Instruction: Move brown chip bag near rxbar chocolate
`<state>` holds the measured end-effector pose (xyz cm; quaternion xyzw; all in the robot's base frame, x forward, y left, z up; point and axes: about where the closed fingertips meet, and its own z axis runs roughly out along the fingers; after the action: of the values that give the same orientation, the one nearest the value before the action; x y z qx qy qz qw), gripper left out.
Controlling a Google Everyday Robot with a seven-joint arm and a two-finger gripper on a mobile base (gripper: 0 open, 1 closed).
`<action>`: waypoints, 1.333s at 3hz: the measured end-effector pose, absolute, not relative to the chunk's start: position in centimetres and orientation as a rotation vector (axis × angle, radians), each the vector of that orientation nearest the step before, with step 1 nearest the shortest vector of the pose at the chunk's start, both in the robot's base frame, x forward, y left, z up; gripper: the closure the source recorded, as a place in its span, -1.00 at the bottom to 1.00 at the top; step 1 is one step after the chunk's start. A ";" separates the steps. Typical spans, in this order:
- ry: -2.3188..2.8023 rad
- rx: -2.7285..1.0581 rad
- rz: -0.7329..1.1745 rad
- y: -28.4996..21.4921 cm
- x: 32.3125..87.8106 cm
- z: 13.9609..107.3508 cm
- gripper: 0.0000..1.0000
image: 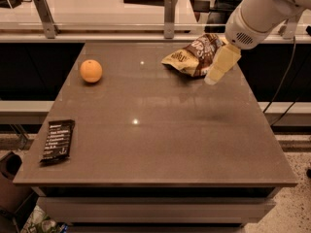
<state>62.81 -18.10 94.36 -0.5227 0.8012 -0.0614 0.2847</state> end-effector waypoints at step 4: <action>2.121 -1.307 -0.123 -19.2 72.7 90.4 -1.00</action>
Offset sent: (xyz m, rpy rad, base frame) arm 0.0905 -0.0035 -0.0371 0.0897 -0.0528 -0.0356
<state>72.75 -19.17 90.43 -0.4969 0.8060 -0.0466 0.3181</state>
